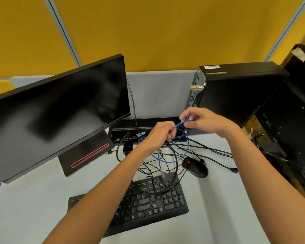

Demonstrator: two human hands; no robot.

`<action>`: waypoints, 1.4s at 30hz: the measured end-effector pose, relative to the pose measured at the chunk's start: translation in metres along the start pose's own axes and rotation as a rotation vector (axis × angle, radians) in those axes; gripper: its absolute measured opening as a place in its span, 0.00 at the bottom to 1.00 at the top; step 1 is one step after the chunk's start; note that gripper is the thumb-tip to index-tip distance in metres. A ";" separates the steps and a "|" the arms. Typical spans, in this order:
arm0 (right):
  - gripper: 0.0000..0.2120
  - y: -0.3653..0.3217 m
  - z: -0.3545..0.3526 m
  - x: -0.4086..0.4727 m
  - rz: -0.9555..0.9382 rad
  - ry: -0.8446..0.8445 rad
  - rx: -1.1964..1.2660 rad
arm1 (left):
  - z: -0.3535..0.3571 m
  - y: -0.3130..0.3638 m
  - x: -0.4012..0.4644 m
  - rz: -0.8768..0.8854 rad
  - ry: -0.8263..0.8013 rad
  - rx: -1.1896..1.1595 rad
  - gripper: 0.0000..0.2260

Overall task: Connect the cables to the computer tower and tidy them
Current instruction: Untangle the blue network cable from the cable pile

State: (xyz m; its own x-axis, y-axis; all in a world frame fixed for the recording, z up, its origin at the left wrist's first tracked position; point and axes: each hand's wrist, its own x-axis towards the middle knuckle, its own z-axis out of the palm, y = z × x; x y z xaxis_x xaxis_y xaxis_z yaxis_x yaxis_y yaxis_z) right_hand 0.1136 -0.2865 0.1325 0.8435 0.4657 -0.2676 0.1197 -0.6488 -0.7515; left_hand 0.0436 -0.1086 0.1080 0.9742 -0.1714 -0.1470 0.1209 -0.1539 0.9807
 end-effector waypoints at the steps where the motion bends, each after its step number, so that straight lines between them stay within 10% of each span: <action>1: 0.08 0.001 -0.002 0.001 0.006 -0.014 -0.083 | 0.009 -0.001 -0.001 -0.015 -0.066 0.001 0.12; 5: 0.19 0.024 -0.006 -0.010 0.144 0.016 -0.329 | 0.027 -0.031 0.007 -0.047 -0.302 0.275 0.10; 14: 0.08 0.080 0.007 -0.024 0.355 0.103 -0.489 | -0.006 -0.072 0.065 -0.237 0.195 0.374 0.11; 23: 0.23 0.069 0.050 0.050 0.056 0.143 -0.758 | -0.008 -0.096 0.105 -0.198 0.130 0.448 0.09; 33: 0.23 0.097 0.082 0.093 0.075 0.114 -0.457 | 0.004 -0.118 0.153 -0.103 -0.181 0.857 0.24; 42: 0.03 0.098 0.063 0.073 0.009 0.271 0.007 | -0.017 -0.115 0.155 -0.141 -0.377 0.886 0.11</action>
State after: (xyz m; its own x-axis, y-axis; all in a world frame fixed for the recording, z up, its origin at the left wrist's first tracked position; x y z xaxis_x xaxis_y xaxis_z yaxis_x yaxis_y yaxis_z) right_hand 0.1538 -0.2779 0.0017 0.9541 0.2809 -0.1039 0.1087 -0.6479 -0.7539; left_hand 0.1835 -0.1013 -0.0256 0.8180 -0.3717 -0.4390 -0.1054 -0.8471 0.5209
